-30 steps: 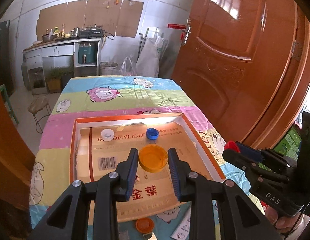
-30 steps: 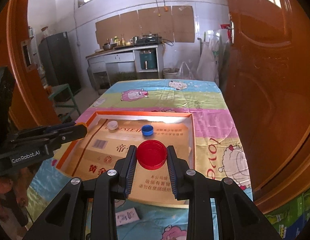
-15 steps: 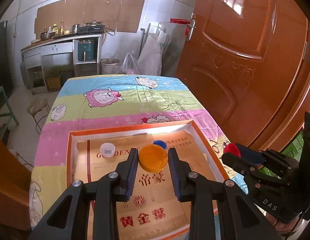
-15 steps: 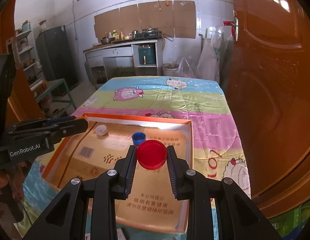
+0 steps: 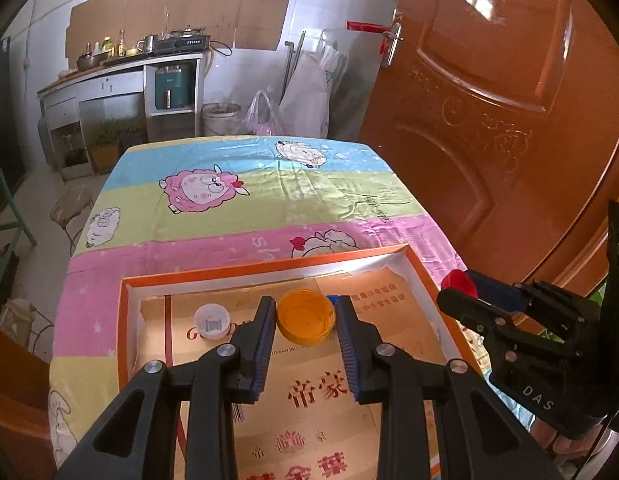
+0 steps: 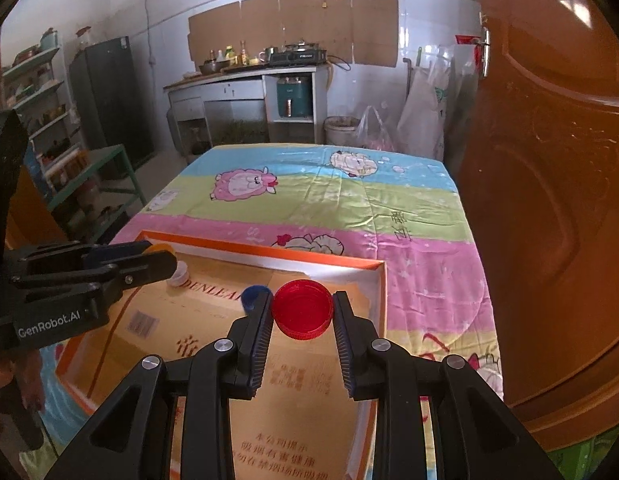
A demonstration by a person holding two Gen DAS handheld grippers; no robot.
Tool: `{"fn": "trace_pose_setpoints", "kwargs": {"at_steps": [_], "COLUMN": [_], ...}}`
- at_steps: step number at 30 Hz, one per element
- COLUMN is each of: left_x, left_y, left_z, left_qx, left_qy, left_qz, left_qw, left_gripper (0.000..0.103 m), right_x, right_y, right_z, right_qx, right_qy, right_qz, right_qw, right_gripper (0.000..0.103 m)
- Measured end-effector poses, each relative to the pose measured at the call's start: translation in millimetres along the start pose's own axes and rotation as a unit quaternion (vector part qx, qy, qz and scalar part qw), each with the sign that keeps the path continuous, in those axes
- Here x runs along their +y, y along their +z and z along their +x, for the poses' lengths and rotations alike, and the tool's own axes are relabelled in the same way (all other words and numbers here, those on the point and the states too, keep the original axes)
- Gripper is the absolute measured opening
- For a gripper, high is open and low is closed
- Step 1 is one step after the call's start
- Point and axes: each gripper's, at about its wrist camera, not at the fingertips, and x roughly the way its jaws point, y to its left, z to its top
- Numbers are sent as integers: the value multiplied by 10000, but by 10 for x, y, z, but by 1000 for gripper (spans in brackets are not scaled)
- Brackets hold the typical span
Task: Organize rigid objects
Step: 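Lower the red and orange caps toward the tray bottom with both grippers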
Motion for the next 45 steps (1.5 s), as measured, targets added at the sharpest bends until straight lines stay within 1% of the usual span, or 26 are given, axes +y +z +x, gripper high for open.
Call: {"fn": "trace_pose_setpoints", "kwargs": {"at_steps": [9,20,25,36,42,45], "left_x": [22,94,117,206,186,197], "left_y": [83,170,165,136,120,107], "left_z": [302,537,664,845,890,924], "left_qx": [234,415,561,686,681,729], "left_qy": [48,60,87,152,187,166], "left_qz": [-11,-102,-131,-177,-93,-102], "left_qw": [9997,9991,9983,9974,9975,9972], "left_gripper": [31,31,31,31,31,31], "right_x": [-85,-183,-225,-233,-229,-226], "right_y": [118,146,141,126,142,153], "right_z": [330,588,715,903,977,1015], "right_qx": [242,470,648,838,933,998], "right_qy": [-18,15,65,139,217,146], "right_qz": [-55,20,73,90,84,60], "right_qw": [9997,9989,9979,9963,9954,9949], "right_gripper": [30,30,30,30,30,30]}}
